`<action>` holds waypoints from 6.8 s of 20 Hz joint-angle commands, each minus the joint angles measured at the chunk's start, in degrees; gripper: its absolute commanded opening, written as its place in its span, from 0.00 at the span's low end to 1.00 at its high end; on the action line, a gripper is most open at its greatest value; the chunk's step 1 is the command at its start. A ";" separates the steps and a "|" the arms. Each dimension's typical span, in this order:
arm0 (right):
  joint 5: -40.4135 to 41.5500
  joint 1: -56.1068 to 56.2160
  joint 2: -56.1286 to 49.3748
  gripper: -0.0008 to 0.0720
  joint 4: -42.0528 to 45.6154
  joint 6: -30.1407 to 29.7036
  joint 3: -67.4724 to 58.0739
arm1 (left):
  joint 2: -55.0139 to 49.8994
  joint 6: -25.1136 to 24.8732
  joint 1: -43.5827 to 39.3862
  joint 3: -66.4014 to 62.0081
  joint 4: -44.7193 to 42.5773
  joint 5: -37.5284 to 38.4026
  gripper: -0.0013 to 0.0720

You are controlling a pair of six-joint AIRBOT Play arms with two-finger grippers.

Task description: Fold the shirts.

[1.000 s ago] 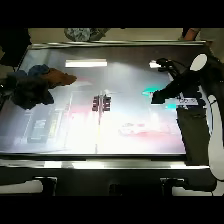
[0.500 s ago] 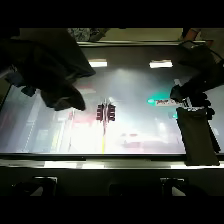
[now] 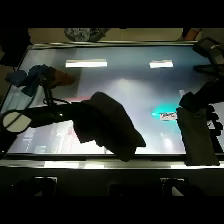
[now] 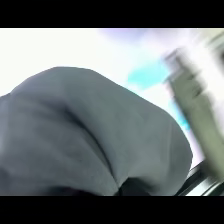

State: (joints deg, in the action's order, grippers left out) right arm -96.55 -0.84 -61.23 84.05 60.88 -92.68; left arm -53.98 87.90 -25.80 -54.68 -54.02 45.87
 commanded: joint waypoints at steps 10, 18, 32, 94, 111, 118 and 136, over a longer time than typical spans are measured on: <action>7.23 -0.02 -9.07 0.98 -13.97 -7.72 24.13 | -10.54 -3.63 21.99 -4.59 -13.86 25.62 0.93; 10.58 -0.02 -9.07 0.98 -27.02 -14.21 43.95 | -11.69 -7.15 21.75 13.22 -10.36 19.65 0.93; 18.84 0.11 -9.07 0.98 -32.94 -15.30 53.33 | -19.21 -3.50 14.05 13.97 -8.98 8.52 0.06; 23.67 -8.79 -9.27 0.96 2.12 1.38 21.73 | -26.18 -2.05 29.64 -15.61 -16.52 34.69 0.93; 25.68 -15.32 -10.38 0.95 -20.83 -6.27 44.13 | -27.61 2.71 8.87 8.70 7.82 0.42 0.48; 38.91 -3.80 -15.19 0.96 -30.91 -5.27 49.55 | -25.92 1.88 8.96 8.48 7.74 1.05 0.06; 43.47 -0.81 9.38 0.09 14.32 -3.80 -2.82 | 0.68 -10.71 30.91 -52.26 4.42 -3.37 0.05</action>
State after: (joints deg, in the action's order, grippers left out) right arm -55.00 -1.72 -59.68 82.74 56.95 -80.20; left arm -58.35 77.95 -0.43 -88.95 -48.64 46.92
